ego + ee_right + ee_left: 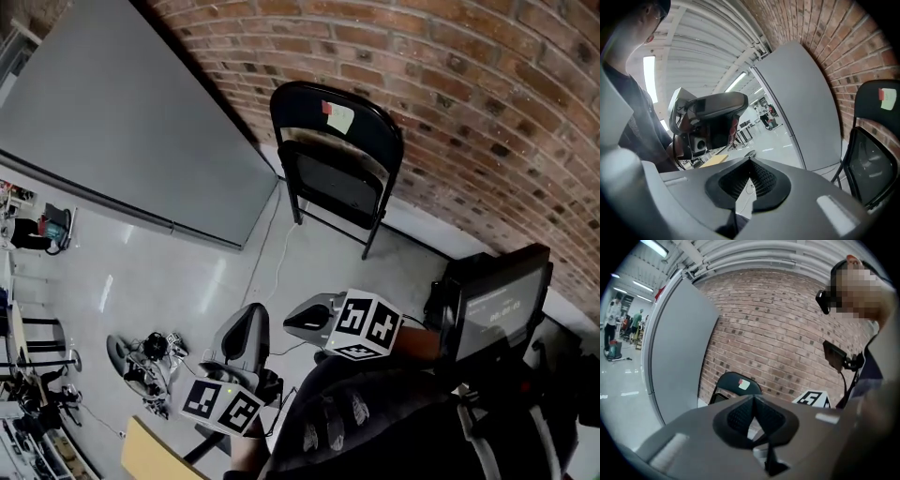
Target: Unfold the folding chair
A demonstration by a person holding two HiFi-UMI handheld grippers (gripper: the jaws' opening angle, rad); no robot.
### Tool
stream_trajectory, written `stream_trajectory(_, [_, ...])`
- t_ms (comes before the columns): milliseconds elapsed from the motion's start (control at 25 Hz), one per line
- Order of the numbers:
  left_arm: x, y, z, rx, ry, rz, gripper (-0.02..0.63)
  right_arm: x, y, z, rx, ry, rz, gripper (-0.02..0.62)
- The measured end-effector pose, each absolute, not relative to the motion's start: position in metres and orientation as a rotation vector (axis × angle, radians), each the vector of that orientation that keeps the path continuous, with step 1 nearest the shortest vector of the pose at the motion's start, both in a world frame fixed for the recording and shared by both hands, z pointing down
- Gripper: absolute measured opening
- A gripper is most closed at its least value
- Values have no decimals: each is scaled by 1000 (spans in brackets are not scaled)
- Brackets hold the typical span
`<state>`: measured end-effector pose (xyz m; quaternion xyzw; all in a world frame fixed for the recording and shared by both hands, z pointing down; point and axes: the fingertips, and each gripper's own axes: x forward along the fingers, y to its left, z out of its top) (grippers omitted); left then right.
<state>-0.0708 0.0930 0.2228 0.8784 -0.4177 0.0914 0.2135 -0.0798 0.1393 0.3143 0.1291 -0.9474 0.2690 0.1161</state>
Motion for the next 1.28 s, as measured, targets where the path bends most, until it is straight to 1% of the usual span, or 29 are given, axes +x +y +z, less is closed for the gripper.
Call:
stream_trajectory(360, [0,91,224,2440,-1181,350,2,-7,139,323,397,-2808,867,2])
stream_trajectory(600, [24,91,222,2466,-1162,405,2,16,139,320,441,-2844,910,2])
stream_trajectory(800, [21,94,225,2465,-1172,408,2,14,141,329,437,-2814,955,2])
stream_trajectory(1000, [6,84,239,2432,-1153,343,2,1,141,331,386,-2778,846,2])
stream_trajectory(1120, [1,73,244,2445,-1104,304,2,0,129,333,446,-2743,804,2])
stream_trajectory(1280, [-11,57,239,2476,-1047,243,2,-5,105,335,558,-2703,880,2])
